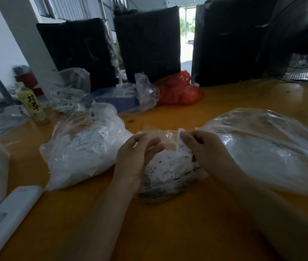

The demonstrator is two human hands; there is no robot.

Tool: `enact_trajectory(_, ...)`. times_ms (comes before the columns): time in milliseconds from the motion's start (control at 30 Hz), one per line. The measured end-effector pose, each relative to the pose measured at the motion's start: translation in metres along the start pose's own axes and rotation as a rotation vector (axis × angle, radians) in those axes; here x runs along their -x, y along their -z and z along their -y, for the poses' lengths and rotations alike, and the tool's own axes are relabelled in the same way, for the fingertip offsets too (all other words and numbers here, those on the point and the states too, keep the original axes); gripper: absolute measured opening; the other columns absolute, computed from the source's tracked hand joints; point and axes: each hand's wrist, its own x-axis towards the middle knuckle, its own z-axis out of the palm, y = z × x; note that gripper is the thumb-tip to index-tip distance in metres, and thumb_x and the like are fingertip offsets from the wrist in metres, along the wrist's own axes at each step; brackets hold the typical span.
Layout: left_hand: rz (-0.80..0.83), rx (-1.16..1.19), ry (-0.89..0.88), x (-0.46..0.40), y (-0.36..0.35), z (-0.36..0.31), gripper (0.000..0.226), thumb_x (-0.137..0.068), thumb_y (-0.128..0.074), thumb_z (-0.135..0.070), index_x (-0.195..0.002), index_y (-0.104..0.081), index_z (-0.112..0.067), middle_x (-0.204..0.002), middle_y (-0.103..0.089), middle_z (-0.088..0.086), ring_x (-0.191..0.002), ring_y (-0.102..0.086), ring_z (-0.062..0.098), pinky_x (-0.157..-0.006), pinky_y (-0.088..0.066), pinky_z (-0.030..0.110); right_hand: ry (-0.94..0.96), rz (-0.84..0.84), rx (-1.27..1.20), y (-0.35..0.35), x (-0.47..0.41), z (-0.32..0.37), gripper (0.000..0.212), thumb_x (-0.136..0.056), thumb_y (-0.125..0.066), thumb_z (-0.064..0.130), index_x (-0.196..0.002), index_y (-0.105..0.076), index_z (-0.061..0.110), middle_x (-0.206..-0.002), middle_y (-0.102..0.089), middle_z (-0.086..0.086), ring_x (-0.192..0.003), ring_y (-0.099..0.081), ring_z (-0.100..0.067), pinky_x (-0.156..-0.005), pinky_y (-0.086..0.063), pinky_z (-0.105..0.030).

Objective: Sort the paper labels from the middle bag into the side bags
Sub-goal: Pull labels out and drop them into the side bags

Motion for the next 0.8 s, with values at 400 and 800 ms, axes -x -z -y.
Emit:
enact_trajectory(400, 0.034, -0.028, -0.016, 0.004, -0.002, 0.004, 0.012, -0.088, -0.076, -0.005, -0.099, -0.08, -0.011, -0.1, -0.081, 0.015, -0.094, -0.08, 0.024, -0.071, -0.062, 0.022, -0.091, 0.0, -0.41, 0.007, 0.002, 0.005, 0.021, -0.096, -0.066, 0.031, -0.091, -0.077, 0.015, -0.085, -0.073, -0.007, -0.08, -0.068, -0.021, -0.078, -0.056, -0.035)
enact_trajectory(800, 0.079, -0.03, -0.036, 0.002, -0.002, 0.007, 0.03, -0.078, -0.082, -0.025, -0.102, -0.08, -0.007, -0.106, -0.08, 0.017, -0.101, -0.078, 0.031, -0.081, -0.062, 0.025, 0.088, -0.13, -0.512, 0.014, 0.004, 0.013, 0.01, -0.094, -0.069, 0.01, -0.102, -0.066, 0.006, -0.088, -0.076, -0.008, -0.082, -0.076, -0.022, -0.075, -0.061, -0.026)
